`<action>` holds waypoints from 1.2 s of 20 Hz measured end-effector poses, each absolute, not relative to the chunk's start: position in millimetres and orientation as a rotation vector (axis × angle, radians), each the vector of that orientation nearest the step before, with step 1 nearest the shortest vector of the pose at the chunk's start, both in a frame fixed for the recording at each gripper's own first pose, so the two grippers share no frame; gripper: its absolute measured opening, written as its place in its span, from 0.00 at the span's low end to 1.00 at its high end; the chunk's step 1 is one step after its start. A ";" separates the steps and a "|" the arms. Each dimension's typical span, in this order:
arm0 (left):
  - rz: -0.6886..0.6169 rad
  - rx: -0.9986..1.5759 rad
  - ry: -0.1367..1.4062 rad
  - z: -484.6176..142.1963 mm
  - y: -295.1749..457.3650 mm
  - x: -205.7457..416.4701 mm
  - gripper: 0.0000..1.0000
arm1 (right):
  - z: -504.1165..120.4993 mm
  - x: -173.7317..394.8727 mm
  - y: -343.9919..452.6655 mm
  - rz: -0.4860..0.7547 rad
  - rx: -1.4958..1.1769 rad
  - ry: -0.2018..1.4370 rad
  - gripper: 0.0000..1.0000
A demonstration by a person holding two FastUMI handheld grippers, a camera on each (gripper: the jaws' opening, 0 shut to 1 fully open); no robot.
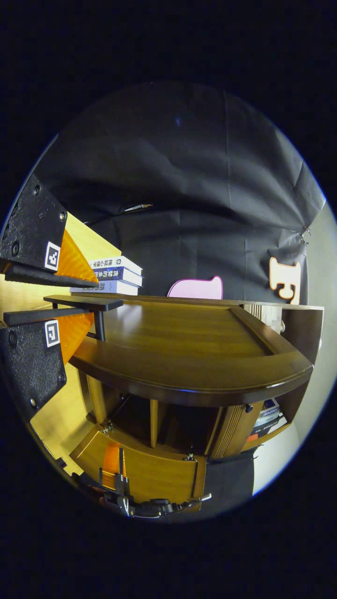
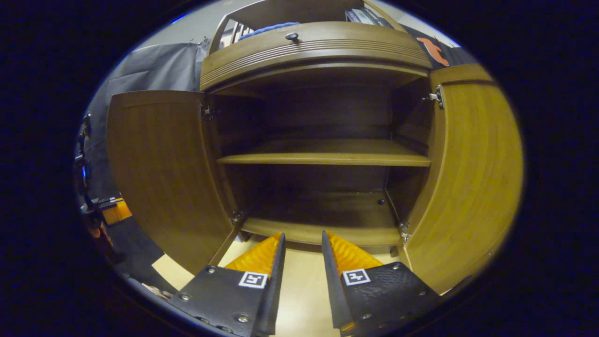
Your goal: Open the right door of the double-door shoe cabinet with the right hand, and open the left door with the left hand.
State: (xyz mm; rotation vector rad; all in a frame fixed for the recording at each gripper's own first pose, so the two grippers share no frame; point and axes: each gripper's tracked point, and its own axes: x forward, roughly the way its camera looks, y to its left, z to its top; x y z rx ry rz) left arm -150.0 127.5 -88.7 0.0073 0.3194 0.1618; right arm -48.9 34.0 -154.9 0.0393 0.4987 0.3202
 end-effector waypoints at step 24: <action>0.356 -0.049 0.305 -77.7 180.6 -191.1 0.24 | -162.4 -27.7 48.8 0.413 0.094 0.516 0.44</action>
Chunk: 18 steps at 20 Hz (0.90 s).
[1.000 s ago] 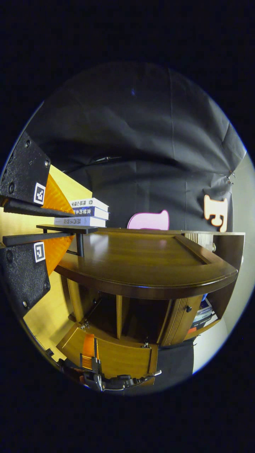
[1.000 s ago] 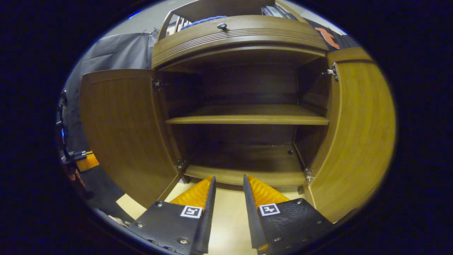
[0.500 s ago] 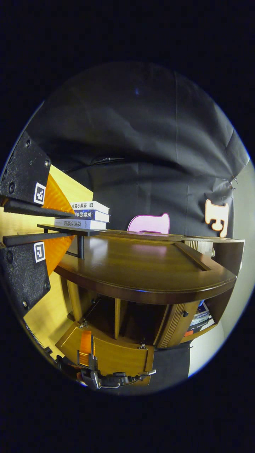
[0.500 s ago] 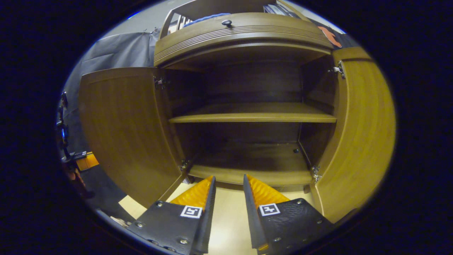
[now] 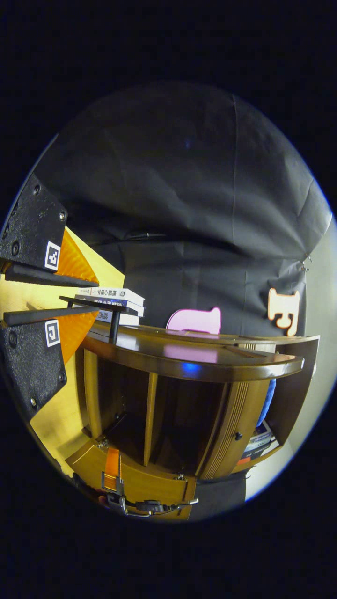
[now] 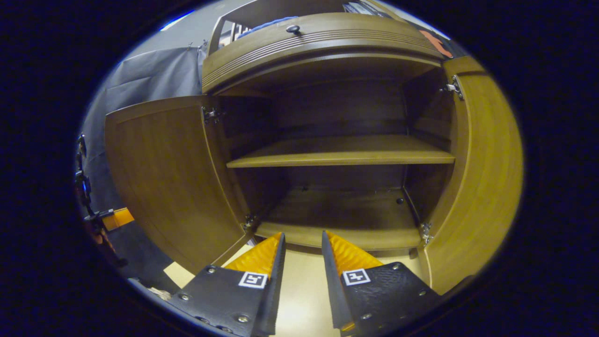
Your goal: Open the right door of the double-door shoe cabinet with the right hand, and open the left door with the left hand.
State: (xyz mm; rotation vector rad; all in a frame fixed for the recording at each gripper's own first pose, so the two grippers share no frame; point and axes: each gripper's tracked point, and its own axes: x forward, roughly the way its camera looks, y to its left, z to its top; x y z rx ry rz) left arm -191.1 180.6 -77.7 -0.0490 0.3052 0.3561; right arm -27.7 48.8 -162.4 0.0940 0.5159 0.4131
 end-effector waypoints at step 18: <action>0.056 -0.025 0.197 -32.8 -46.3 -92.6 0.24 | -90.3 -32.2 -48.8 0.325 -0.005 0.350 0.44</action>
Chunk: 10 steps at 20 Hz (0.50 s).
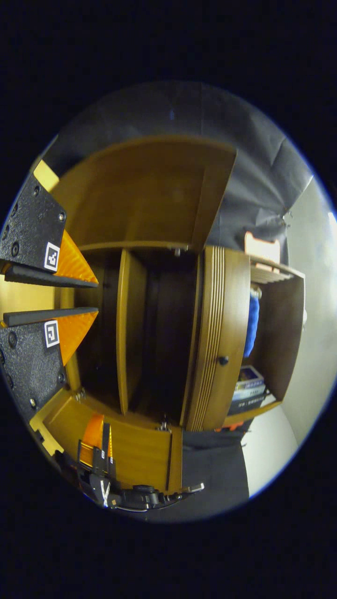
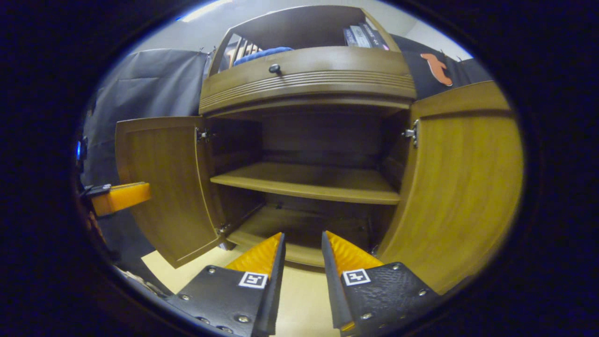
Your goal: Open the right door of the double-door shoe cabinet with the right hand, and open the left door with the left hand.
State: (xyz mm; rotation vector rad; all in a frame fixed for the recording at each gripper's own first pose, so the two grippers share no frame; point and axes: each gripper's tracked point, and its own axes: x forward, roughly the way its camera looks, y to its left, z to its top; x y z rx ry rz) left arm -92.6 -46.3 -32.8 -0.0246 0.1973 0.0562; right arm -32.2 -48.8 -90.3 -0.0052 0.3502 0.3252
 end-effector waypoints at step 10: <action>-0.285 -0.009 0.154 -33.0 -164.4 -28.9 0.96 | -68.5 -69.2 -77.7 0.147 0.093 0.283 0.99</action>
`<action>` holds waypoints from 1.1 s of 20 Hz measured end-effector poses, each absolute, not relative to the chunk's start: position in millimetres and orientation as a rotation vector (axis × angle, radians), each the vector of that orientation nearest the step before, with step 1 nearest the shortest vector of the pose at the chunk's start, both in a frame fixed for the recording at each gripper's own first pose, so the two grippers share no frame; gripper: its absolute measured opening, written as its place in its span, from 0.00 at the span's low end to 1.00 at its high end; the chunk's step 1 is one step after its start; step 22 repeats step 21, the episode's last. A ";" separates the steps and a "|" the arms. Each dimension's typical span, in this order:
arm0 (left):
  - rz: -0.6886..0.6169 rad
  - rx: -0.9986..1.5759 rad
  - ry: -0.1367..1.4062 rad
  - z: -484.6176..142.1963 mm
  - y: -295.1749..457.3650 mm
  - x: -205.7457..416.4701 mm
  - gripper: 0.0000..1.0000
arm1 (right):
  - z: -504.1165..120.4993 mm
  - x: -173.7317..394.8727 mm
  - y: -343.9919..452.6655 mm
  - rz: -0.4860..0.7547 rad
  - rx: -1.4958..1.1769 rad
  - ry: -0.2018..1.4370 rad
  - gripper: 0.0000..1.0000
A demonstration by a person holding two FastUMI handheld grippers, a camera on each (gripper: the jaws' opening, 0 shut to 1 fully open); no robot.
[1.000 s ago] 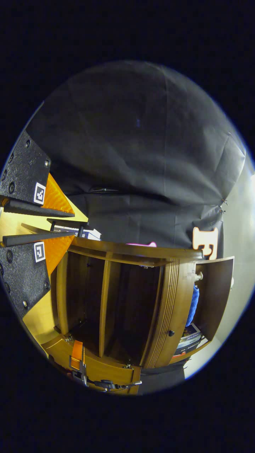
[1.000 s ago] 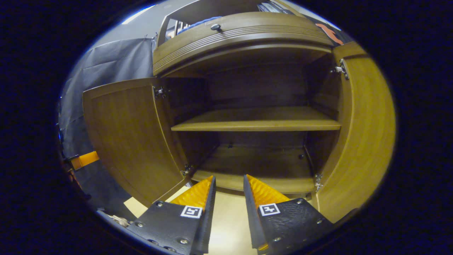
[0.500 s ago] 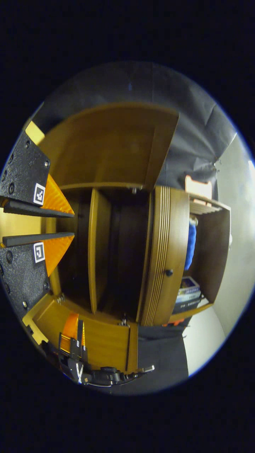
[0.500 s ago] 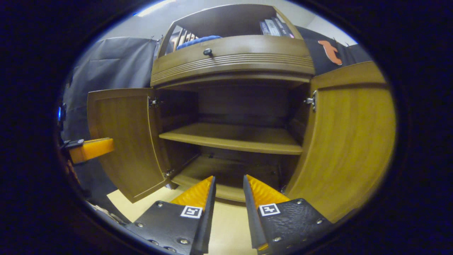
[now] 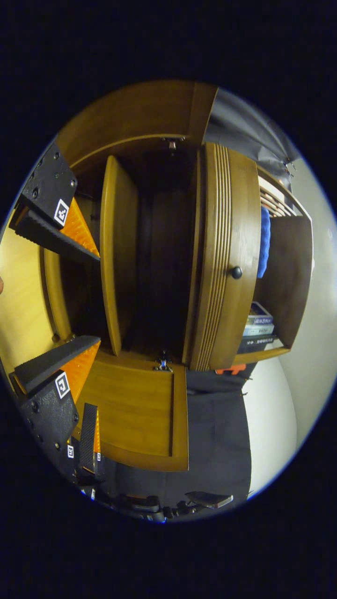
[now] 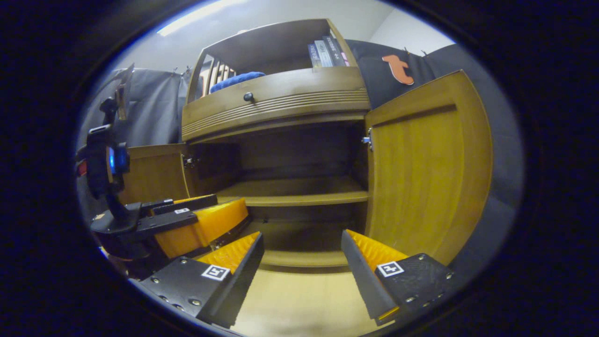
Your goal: Open the right door of the double-door shoe cabinet with the right hand, and open the left door with the left hand.
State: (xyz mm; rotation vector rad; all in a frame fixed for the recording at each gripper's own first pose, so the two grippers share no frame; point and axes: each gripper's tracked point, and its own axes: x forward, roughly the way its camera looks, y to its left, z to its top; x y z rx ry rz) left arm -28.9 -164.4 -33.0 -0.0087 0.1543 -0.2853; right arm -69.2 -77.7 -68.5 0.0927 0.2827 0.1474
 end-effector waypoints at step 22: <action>-0.622 0.030 0.126 -28.0 -268.1 -40.2 0.95 | -38.8 -106.5 -156.7 -0.104 0.126 0.167 0.98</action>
